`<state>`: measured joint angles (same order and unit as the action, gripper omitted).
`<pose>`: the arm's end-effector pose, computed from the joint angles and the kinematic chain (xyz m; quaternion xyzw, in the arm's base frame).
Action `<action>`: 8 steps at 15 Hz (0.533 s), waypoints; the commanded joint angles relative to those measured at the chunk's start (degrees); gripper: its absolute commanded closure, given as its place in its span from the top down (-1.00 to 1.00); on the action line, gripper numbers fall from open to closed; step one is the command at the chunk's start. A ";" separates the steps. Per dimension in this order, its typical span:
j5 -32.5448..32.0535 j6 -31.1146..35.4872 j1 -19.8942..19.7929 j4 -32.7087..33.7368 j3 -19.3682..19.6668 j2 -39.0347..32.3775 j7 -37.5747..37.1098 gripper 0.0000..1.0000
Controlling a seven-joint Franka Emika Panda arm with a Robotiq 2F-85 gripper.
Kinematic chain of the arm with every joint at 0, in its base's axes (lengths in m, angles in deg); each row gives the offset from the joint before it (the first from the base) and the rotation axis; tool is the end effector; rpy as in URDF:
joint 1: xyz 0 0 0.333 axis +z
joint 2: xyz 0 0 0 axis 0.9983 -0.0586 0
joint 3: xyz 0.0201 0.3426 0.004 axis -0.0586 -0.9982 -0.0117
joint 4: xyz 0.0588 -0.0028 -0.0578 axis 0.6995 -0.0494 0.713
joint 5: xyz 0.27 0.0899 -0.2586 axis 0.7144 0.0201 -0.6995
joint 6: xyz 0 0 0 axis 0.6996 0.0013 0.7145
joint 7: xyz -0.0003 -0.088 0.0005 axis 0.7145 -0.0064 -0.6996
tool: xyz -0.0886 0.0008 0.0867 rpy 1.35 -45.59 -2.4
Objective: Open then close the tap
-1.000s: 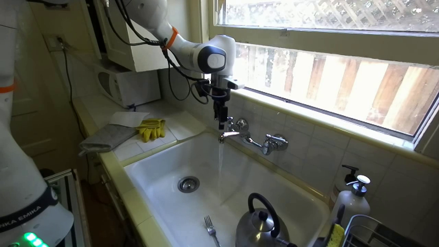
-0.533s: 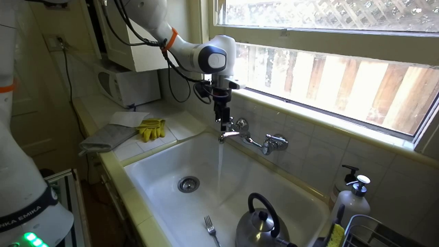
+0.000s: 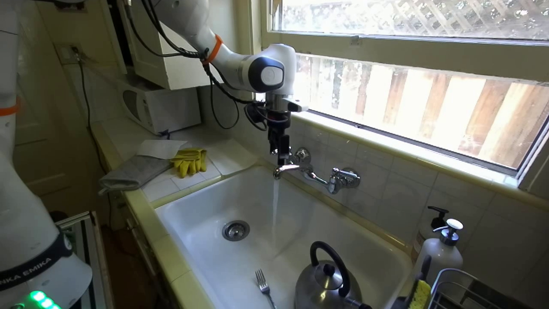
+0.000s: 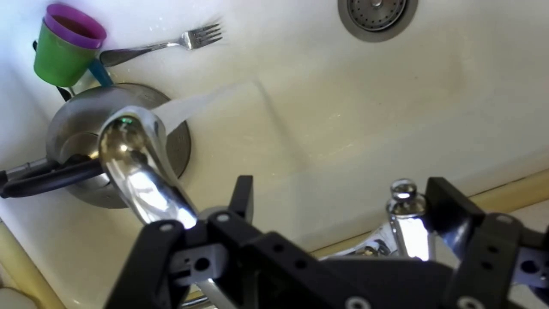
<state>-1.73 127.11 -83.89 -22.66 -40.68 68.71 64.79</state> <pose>0.6156 -0.0234 0.3161 0.9791 -0.1940 -0.0305 0.0533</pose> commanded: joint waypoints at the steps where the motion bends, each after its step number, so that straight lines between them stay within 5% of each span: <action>1: -0.28 0.23 -1.08 -1.99 0.42 2.08 2.46 1.00; 8: 6.23 -0.31 -3.20 -3.91 -0.92 6.31 7.63 1.00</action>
<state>0.91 127.12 -84.90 -23.45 -40.90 70.39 68.49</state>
